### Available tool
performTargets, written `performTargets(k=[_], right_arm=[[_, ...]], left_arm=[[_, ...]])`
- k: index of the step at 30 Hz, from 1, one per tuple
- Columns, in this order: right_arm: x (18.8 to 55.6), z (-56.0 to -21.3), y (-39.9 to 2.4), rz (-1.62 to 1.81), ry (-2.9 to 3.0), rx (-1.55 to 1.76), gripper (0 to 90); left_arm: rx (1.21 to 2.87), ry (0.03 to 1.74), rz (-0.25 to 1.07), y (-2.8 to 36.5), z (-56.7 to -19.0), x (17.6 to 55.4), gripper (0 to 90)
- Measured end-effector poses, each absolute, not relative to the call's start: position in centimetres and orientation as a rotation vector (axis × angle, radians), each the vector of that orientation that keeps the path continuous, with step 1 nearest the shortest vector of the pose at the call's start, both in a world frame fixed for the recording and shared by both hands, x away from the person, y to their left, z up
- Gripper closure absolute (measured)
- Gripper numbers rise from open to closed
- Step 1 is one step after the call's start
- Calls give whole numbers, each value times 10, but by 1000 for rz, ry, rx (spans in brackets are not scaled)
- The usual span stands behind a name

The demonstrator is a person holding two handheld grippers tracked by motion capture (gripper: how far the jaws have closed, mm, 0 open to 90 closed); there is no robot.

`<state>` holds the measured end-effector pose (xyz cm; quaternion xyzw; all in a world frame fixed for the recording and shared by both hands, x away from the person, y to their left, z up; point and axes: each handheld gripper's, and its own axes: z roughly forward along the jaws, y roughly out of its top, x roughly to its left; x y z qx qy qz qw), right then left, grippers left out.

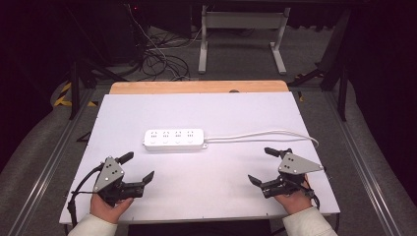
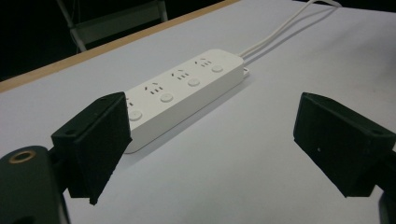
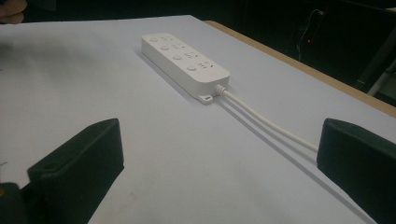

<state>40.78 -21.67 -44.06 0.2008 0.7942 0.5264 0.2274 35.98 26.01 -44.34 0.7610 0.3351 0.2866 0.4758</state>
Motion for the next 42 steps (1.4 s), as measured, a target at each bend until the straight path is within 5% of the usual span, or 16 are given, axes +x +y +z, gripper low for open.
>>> performTargets(k=[8,21,29,32,34,42], right_arm=[[409,-442,-216,1436,2199,554,21],[407,-440,-218,1475,2199,545,35],[406,-440,-218,1491,2202,528,35],[405,-440,-218,1493,2202,523,35],[404,-440,-218,1495,2201,523,35],[405,-440,-218,1483,2205,512,35]], left_arm=[[1868,816,754,261,-440,357,146],[1879,802,622,267,-432,357,142],[1864,748,554,275,-424,357,261],[1883,802,621,272,-421,359,403],[1911,831,543,271,-421,364,464],[1932,849,558,269,-413,374,478]])
